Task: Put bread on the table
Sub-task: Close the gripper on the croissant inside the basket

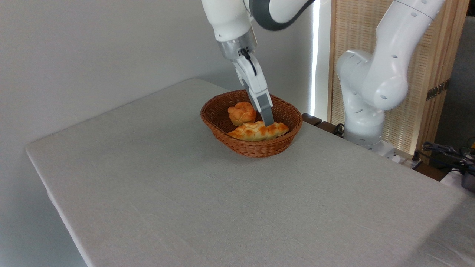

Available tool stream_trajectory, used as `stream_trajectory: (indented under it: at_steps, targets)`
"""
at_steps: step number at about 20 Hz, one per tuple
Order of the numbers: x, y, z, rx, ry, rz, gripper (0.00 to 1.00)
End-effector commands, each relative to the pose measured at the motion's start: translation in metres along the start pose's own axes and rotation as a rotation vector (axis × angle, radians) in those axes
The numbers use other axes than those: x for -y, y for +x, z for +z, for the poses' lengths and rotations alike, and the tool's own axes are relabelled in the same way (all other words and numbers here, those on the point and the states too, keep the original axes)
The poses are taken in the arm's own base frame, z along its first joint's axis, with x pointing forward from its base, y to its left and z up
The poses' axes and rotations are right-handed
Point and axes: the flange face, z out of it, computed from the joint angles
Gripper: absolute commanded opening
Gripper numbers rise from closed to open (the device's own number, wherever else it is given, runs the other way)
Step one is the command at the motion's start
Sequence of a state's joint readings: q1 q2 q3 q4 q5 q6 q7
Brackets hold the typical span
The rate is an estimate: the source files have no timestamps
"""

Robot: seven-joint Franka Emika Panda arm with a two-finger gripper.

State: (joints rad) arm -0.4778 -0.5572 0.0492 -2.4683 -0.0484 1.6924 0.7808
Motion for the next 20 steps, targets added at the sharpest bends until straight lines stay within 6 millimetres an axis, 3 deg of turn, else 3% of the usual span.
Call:
stream_trajectory:
  at_steps: [1,6,7,9,12,15,20]
  targets:
    - [-0.003,0.006,0.023,-0.037,0.013,0.041,1.0]
    - [-0.003,0.013,0.04,-0.039,0.022,0.054,1.0]
    - [-0.004,0.014,0.047,-0.04,0.025,0.054,0.95]
    - [-0.002,0.014,0.051,-0.05,0.033,0.053,0.64]
    - [-0.001,0.014,0.051,-0.056,0.039,0.053,0.36]
    - [-0.001,0.015,0.052,-0.055,0.038,0.053,0.27]
    - [-0.001,0.014,0.051,-0.056,0.038,0.052,0.24]
